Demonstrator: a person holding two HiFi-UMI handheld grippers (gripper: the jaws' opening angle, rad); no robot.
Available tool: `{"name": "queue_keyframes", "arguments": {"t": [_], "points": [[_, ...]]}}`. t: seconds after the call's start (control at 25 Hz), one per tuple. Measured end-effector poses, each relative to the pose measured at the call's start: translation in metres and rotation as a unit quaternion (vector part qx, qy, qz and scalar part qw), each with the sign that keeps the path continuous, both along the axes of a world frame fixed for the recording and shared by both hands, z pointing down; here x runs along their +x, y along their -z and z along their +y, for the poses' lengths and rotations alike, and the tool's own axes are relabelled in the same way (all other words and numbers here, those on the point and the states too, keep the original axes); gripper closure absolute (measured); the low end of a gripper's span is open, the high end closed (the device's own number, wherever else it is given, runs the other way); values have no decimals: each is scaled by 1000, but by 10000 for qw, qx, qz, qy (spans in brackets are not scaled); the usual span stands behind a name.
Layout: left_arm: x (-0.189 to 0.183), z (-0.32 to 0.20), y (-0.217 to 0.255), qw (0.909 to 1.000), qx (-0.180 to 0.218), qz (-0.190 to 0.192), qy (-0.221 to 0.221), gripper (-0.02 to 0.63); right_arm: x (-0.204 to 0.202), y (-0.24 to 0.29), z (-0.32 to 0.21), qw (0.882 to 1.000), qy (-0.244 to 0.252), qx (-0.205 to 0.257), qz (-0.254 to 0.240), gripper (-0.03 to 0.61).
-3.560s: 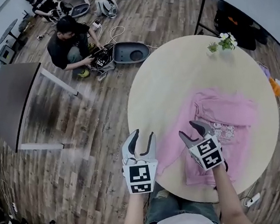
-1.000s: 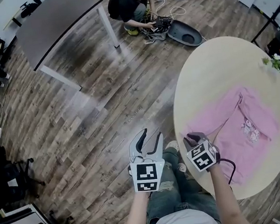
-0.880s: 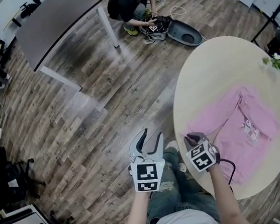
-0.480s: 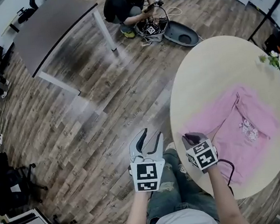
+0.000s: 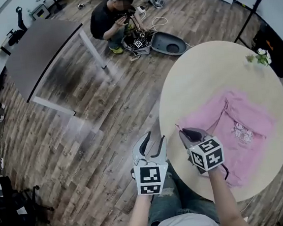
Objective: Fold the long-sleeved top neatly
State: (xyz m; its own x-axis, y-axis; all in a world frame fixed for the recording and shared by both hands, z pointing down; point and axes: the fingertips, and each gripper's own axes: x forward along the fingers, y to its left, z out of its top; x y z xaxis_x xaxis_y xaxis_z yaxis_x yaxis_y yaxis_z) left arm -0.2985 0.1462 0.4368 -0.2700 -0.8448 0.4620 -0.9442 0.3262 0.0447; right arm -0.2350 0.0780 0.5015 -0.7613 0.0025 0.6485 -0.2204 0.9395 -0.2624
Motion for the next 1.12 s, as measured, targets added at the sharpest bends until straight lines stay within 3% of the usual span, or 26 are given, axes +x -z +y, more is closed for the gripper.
{"name": "queue_keyframes", "arguments": {"t": [0.36,0.68,1.12], "points": [[2,-53,11,9988,78,-54,-473,423,-29,65,-75,9935,-725,8,-875,522],[-2,-95,18,9956,153,-85,-919,423,-38,109,-130,9873,-969,511,-1150,522],[28,-158,21,9812,319,12,-1904,423,15,173,-211,9579,-2122,1102,-1589,522]]}}
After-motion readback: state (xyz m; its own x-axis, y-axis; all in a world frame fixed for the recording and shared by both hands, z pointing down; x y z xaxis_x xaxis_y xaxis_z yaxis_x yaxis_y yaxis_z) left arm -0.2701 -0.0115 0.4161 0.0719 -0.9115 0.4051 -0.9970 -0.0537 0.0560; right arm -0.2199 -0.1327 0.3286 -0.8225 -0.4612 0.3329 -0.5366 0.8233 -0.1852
